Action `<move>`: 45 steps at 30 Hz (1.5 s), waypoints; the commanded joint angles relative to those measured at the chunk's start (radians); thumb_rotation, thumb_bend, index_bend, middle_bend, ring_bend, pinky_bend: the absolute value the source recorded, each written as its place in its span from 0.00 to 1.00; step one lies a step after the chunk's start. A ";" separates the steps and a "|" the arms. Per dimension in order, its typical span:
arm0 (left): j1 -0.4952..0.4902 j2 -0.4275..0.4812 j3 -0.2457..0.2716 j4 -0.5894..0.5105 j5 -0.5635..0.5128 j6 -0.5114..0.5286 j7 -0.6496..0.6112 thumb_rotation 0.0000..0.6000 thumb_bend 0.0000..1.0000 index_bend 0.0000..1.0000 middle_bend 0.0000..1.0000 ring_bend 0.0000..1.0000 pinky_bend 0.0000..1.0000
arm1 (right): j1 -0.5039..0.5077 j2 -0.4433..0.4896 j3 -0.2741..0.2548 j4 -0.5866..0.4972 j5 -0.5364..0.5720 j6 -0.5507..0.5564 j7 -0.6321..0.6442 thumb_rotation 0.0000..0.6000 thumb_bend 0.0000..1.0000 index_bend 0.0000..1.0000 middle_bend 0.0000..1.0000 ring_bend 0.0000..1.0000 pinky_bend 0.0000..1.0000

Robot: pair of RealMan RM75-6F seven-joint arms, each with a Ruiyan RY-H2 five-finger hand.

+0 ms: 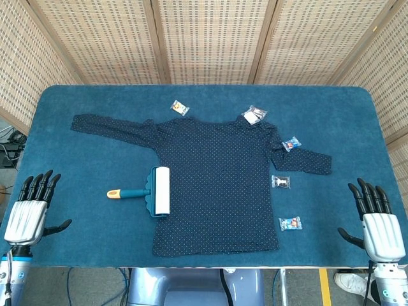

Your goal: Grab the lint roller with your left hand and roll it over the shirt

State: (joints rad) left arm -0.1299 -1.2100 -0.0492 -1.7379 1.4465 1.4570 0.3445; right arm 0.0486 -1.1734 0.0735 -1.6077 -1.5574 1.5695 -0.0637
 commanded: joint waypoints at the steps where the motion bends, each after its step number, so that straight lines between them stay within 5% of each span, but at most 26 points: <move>1: 0.001 0.001 0.001 -0.002 0.002 0.002 0.001 1.00 0.07 0.00 0.00 0.00 0.00 | -0.001 0.000 -0.001 0.001 0.001 -0.001 0.001 1.00 0.09 0.00 0.00 0.00 0.00; 17: -0.009 0.005 0.001 -0.011 -0.016 -0.021 0.008 1.00 0.07 0.00 0.00 0.00 0.00 | -0.005 0.007 0.002 -0.005 0.003 0.006 0.017 1.00 0.09 0.00 0.00 0.00 0.00; 23: -0.036 0.005 -0.016 -0.015 -0.031 -0.051 0.028 1.00 0.07 0.14 0.00 0.00 0.00 | -0.006 0.011 0.003 -0.005 0.005 0.008 0.027 1.00 0.09 0.00 0.00 0.00 0.00; 26: -0.072 0.009 -0.045 -0.021 -0.059 -0.090 0.050 1.00 0.07 0.16 0.01 0.04 0.13 | -0.006 0.012 0.003 -0.006 0.002 0.010 0.030 1.00 0.09 0.00 0.00 0.00 0.00; 28: -0.095 -0.002 -0.065 -0.007 -0.064 -0.101 0.061 1.00 0.08 0.21 0.12 0.18 0.32 | -0.006 0.012 0.003 -0.006 0.003 0.008 0.031 1.00 0.09 0.00 0.00 0.00 0.00; 29: -0.104 -0.008 -0.069 0.001 -0.066 -0.106 0.066 1.00 0.09 0.26 0.25 0.30 0.43 | -0.006 0.012 0.002 -0.005 0.003 0.007 0.031 1.00 0.09 0.00 0.00 0.00 0.00; 32: -0.124 -0.019 -0.076 0.012 -0.074 -0.126 0.084 1.00 0.11 0.33 0.60 0.56 0.61 | -0.005 0.012 0.002 -0.005 0.005 0.004 0.033 1.00 0.09 0.00 0.00 0.00 0.00; 34: -0.138 -0.021 -0.078 0.013 -0.087 -0.148 0.095 1.00 0.12 0.34 0.72 0.66 0.67 | -0.004 0.012 0.002 -0.004 0.006 0.002 0.033 1.00 0.09 0.00 0.00 0.00 0.00; 45: -0.235 0.015 -0.109 -0.023 -0.233 -0.326 0.120 1.00 0.12 0.48 0.89 0.80 0.75 | -0.002 0.014 0.005 -0.003 0.016 -0.006 0.043 1.00 0.09 0.00 0.00 0.00 0.00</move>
State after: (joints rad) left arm -0.3411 -1.2041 -0.1474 -1.7509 1.2449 1.1643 0.4553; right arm 0.0460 -1.1599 0.0779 -1.6115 -1.5423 1.5635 -0.0210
